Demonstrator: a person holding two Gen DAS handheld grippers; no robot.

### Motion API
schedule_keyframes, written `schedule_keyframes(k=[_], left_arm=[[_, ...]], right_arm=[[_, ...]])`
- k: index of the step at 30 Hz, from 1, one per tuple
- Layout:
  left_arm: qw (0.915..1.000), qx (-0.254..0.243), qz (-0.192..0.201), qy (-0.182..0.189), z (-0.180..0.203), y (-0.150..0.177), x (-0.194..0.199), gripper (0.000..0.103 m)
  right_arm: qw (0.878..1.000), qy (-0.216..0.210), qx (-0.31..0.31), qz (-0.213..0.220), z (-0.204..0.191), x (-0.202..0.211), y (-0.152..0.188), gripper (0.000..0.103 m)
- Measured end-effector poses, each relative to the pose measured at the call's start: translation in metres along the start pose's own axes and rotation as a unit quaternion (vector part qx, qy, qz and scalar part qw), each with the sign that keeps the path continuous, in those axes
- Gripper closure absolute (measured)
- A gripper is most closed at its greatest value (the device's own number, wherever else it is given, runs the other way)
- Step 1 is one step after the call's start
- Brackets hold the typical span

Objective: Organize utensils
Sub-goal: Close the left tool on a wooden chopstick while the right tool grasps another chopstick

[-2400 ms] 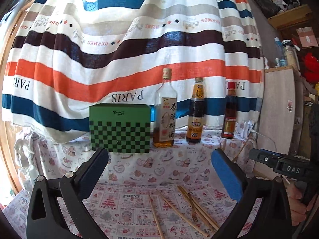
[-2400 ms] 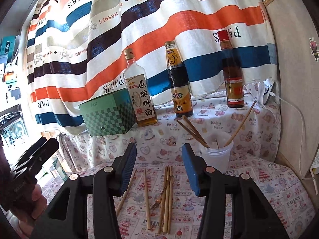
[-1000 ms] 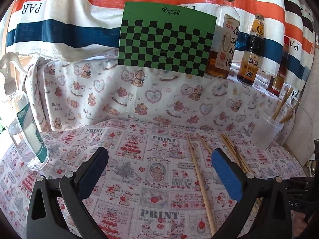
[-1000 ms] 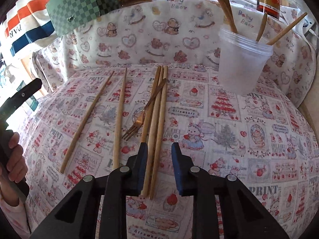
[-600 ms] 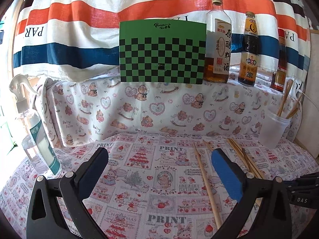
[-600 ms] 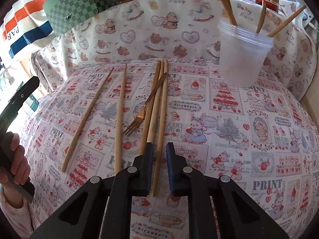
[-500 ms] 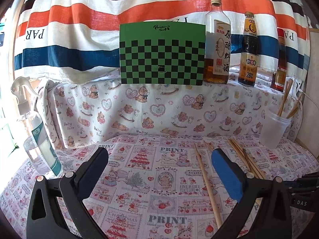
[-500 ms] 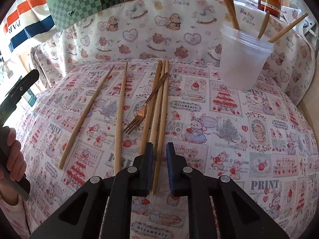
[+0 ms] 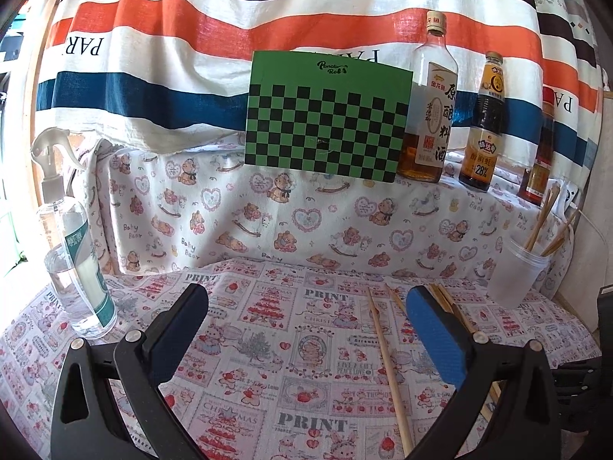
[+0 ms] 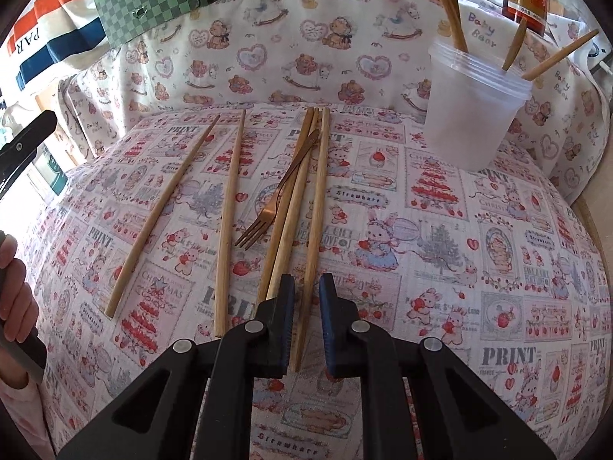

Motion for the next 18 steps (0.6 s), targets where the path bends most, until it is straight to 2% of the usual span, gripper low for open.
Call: schedule_keyframes(k=[4,6,8,12,13,18], left_arm=[[0.9998,-0.018,-0.005,-0.005,0.006,0.003,-0.002,0.0],[0.9982,-0.047,-0.03,-0.024,0.01,0.009,-0.011,0.0],[0.9969,-0.055,-0.053,-0.016,0.013,0.019,-0.021,0.0],[0.9954,-0.028,-0.088,0.026,0.018,0.033,-0.032,0.0],[0.9946,-0.025,-0.094,0.035,0.019,0.035,-0.033,0.0],[0.9923,-0.043,-0.107,0.045,0.031,0.041,-0.035,0.0]], right_arm=[[0.999,0.023,0.025,0.007,-0.004,0.001,0.001,0.088],[0.999,0.033,0.035,0.013,-0.006,0.002,0.001,0.088],[0.999,0.031,0.03,0.012,-0.006,0.002,0.001,0.088],[1.0,0.01,0.0,0.01,0.0,0.0,-0.001,0.089],[1.0,0.009,-0.007,0.012,0.002,-0.001,-0.001,0.096],[0.999,-0.004,-0.032,0.032,0.01,0.002,-0.009,0.097]])
Point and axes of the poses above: each gripper's, at about its wrist camera, not at the fingertips, and x roughly against the way its jaws point, z to its right, y to its underside, the point moved 10 cm from there along -x, roughly the way its jaws point, and after that the axes turned 8 degrees about y, right-handed, at the moved point
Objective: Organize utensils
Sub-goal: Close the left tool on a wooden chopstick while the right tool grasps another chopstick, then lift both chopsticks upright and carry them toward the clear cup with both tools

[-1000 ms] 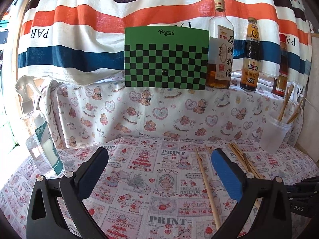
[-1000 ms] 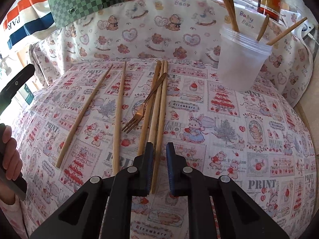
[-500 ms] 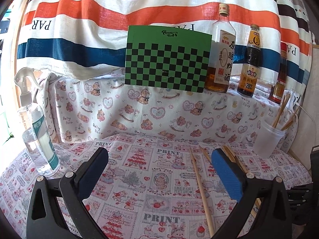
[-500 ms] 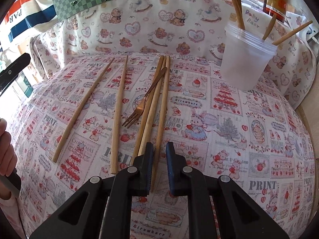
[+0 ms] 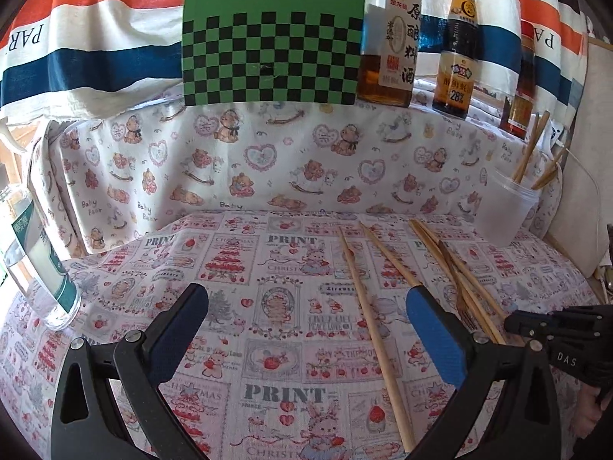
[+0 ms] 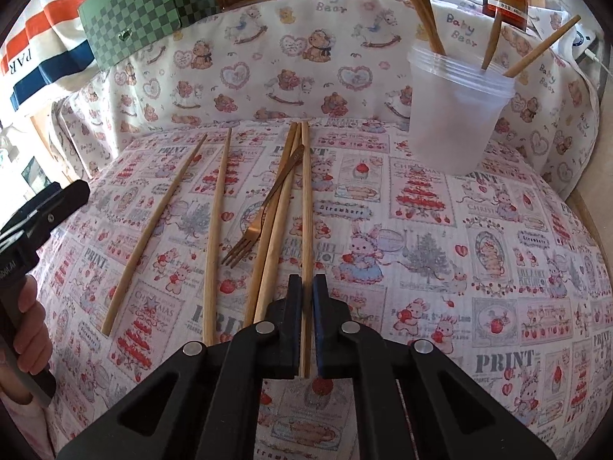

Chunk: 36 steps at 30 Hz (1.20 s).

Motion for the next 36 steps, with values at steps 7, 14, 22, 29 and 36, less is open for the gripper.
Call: schedule_keyframes(k=[7,14,22,29,36], left_arm=[[0.9983,-0.053,0.017,0.018,0.029,0.0,0.011,0.0],[0.9903,-0.015,-0.097,0.099,0.04,0.029,-0.019,0.0],[0.9778,-0.049,-0.178,0.099,0.06,0.061,-0.032,0.035],[0.9802,-0.064,-0.176,0.063,0.053,0.06,-0.028,0.096],[0.9971,-0.035,-0.026,0.062,0.034,0.006,0.016,0.096]], right_arm=[[0.995,0.005,-0.024,0.1,0.01,0.037,-0.024,0.097],[0.953,0.031,-0.09,0.288,0.044,0.114,-0.052,0.097],[0.956,0.014,-0.091,0.279,0.043,0.119,-0.055,0.097],[0.957,0.011,-0.08,0.277,0.035,0.116,-0.05,0.097],[0.957,0.012,-0.083,0.279,0.035,0.117,-0.05,0.097]])
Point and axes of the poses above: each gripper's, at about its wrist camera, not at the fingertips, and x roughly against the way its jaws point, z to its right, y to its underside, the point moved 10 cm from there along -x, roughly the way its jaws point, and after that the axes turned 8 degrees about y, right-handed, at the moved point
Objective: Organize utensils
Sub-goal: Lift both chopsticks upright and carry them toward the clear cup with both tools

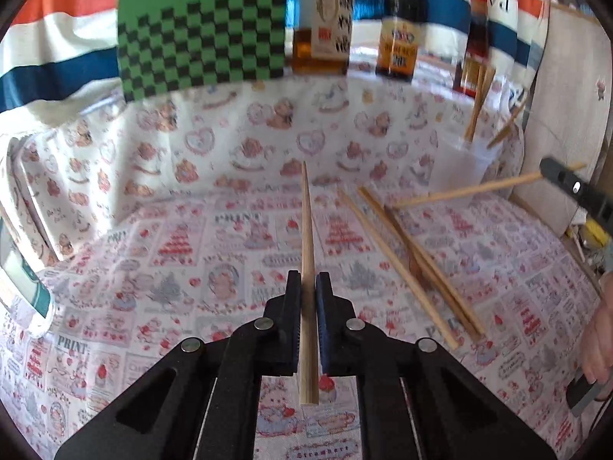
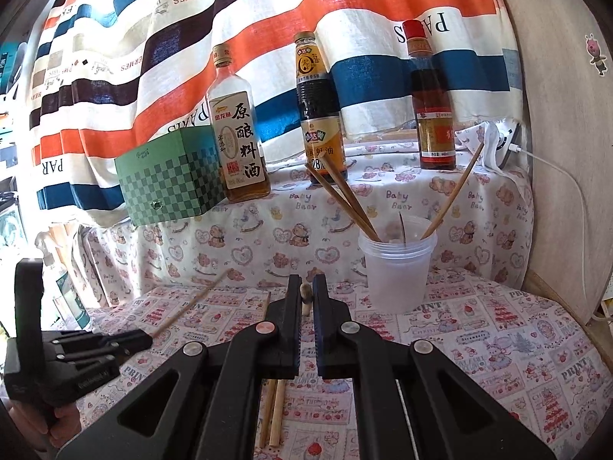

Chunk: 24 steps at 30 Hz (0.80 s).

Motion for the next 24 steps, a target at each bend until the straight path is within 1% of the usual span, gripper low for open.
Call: schedule_keyframes(k=[2,4,6,7,11,16,17,18,19,20,22,23,24], left_arm=[[0.9985,0.003,0.054,0.005,-0.001,-0.017,0.021,0.096],[0.9943,-0.001,0.107,0.002,-0.002,-0.03,0.044,0.096],[0.9903,-0.007,0.139,-0.001,-0.002,-0.041,0.058,0.096],[0.9898,-0.012,0.142,-0.001,-0.002,-0.045,0.061,0.096],[0.9906,-0.011,0.136,0.001,-0.005,-0.049,0.06,0.096],[0.9937,-0.006,0.111,0.004,-0.004,-0.039,0.05,0.096],[0.9948,-0.011,0.101,0.005,-0.003,-0.037,0.047,0.096],[0.9967,-0.024,0.077,0.007,0.001,-0.033,0.04,0.096],[0.9976,-0.03,0.062,0.005,0.001,-0.029,0.034,0.096],[0.998,-0.025,0.058,-0.005,0.0,-0.026,0.031,0.096],[0.9991,-0.023,0.029,-0.021,-0.002,-0.017,0.016,0.096],[0.9994,-0.014,0.021,-0.025,-0.004,-0.013,0.011,0.097],[0.9997,-0.006,0.012,-0.019,-0.005,-0.009,0.007,0.097]], right_arm=[[1.0,-0.002,-0.005,-0.004,0.001,-0.001,0.0,0.097],[1.0,-0.001,-0.007,-0.005,0.002,-0.001,0.0,0.097],[1.0,-0.002,-0.006,-0.006,0.002,-0.002,0.0,0.097],[1.0,-0.002,-0.005,-0.006,0.002,-0.002,0.001,0.097],[1.0,0.001,0.001,-0.005,0.001,-0.002,0.002,0.097],[1.0,-0.006,-0.001,-0.008,-0.001,-0.002,0.003,0.097],[1.0,-0.007,-0.002,-0.011,-0.001,-0.003,0.004,0.097],[1.0,-0.008,-0.004,-0.014,0.0,-0.004,0.004,0.097],[1.0,-0.008,-0.005,-0.017,0.0,-0.005,0.005,0.097],[1.0,-0.009,-0.007,-0.021,0.0,-0.006,0.006,0.097],[0.999,-0.012,-0.01,-0.03,0.0,-0.009,0.008,0.097],[0.999,-0.014,-0.012,-0.034,0.0,-0.011,0.009,0.097],[0.999,-0.015,-0.014,-0.038,0.001,-0.012,0.01,0.097]])
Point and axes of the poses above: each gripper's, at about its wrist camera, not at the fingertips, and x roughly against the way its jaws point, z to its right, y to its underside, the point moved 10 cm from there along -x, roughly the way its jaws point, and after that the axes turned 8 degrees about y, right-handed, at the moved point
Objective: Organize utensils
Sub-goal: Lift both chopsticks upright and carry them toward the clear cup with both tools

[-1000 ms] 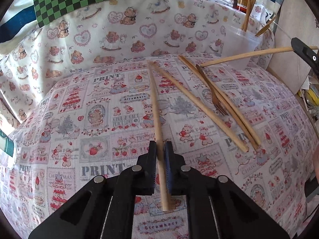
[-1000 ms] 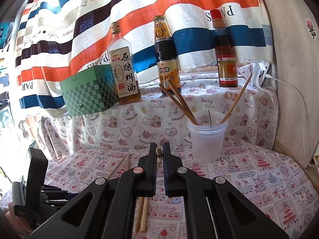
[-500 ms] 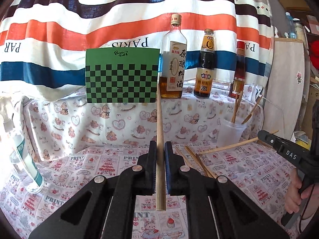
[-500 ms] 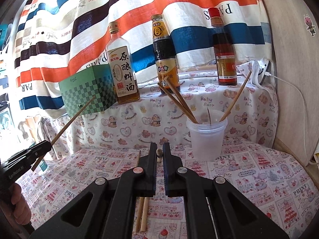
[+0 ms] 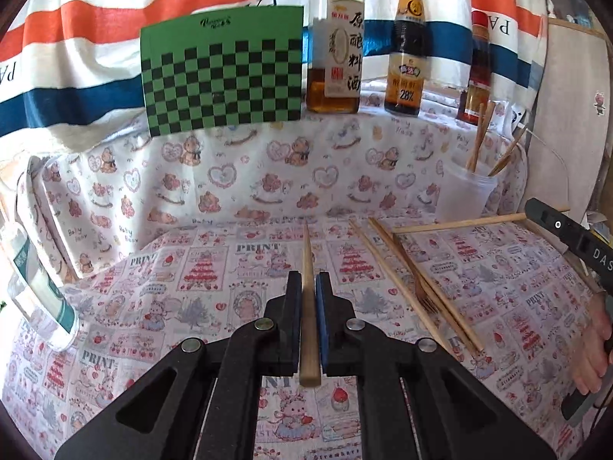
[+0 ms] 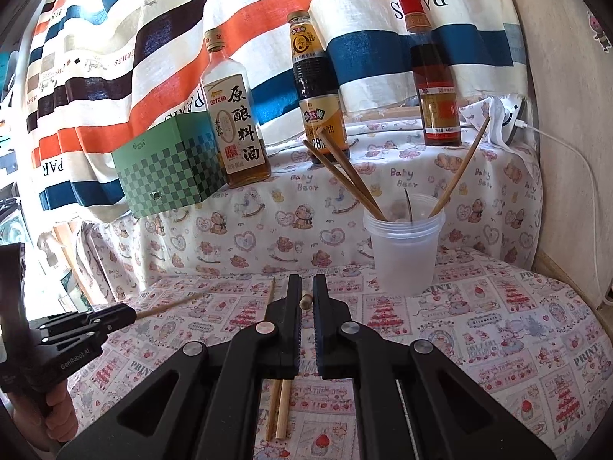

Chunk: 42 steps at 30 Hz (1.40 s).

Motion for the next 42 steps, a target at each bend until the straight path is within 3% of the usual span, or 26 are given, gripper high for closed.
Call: schedule_keyframes(k=[3,8,12,14,24,29,32,42], left_arm=[[0.9996,0.019,-0.002,0.019,-0.001,0.001,0.001,0.097],[0.9973,0.038,0.06,0.023,-0.009,-0.017,0.025,0.097],[0.9905,0.049,0.124,-0.032,-0.023,-0.032,0.052,0.097],[0.9873,0.06,0.145,-0.021,-0.027,-0.036,0.061,0.097],[0.9901,0.066,0.123,-0.008,-0.027,-0.032,0.052,0.097],[0.9867,0.069,0.144,-0.028,-0.03,-0.032,0.06,0.097],[0.9862,0.066,0.15,-0.024,-0.028,-0.033,0.062,0.097],[0.9833,0.049,0.175,0.001,-0.013,-0.045,0.068,0.097]], right_arm=[[1.0,0.002,0.0,0.003,0.001,0.001,-0.001,0.097],[1.0,-0.003,-0.004,0.014,0.0,0.006,-0.004,0.097],[0.999,-0.011,-0.005,0.042,-0.001,0.017,-0.012,0.097],[0.998,-0.014,0.008,0.057,-0.005,0.023,-0.015,0.097],[0.997,-0.026,0.05,0.048,-0.025,0.026,-0.009,0.097],[0.995,-0.075,-0.019,0.057,-0.014,0.038,-0.02,0.097],[0.991,-0.123,-0.057,0.019,-0.016,0.034,-0.017,0.097],[0.992,-0.098,-0.065,0.056,-0.001,0.046,-0.032,0.097]])
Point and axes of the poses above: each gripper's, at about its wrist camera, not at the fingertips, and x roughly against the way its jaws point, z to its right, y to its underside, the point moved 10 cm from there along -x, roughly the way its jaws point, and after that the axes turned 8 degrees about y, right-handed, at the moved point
